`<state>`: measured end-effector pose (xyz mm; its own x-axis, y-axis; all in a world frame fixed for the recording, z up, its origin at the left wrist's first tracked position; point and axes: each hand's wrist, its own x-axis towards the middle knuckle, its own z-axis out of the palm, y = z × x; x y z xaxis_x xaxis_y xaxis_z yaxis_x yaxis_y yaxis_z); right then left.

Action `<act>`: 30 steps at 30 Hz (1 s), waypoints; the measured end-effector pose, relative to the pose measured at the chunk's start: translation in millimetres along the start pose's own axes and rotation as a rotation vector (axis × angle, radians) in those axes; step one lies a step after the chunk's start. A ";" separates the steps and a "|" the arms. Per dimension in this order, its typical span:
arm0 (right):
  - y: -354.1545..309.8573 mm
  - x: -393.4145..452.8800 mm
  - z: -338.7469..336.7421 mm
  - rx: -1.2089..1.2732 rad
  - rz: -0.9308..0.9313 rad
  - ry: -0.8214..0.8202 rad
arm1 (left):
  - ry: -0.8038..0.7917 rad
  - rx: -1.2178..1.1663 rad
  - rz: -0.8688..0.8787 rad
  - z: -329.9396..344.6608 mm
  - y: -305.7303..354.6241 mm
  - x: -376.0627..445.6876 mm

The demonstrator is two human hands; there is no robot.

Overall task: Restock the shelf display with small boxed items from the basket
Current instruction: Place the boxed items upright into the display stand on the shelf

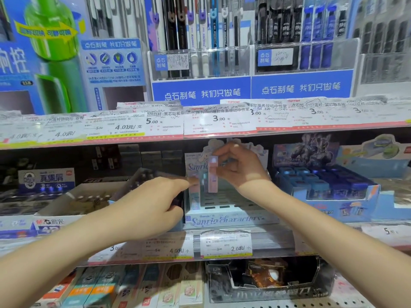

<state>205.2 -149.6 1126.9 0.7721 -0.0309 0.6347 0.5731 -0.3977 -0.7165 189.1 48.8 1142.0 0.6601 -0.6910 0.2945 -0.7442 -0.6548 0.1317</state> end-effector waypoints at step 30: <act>12.8 -7.6 3.9 -0.404 -0.197 -0.108 | 0.008 -0.086 0.018 -10.8 -5.1 -1.6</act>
<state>207.7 -150.9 1111.7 0.6961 0.1683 0.6979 0.5751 -0.7126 -0.4017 190.7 56.6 1151.1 0.6459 -0.6999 0.3049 -0.7623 -0.6132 0.2071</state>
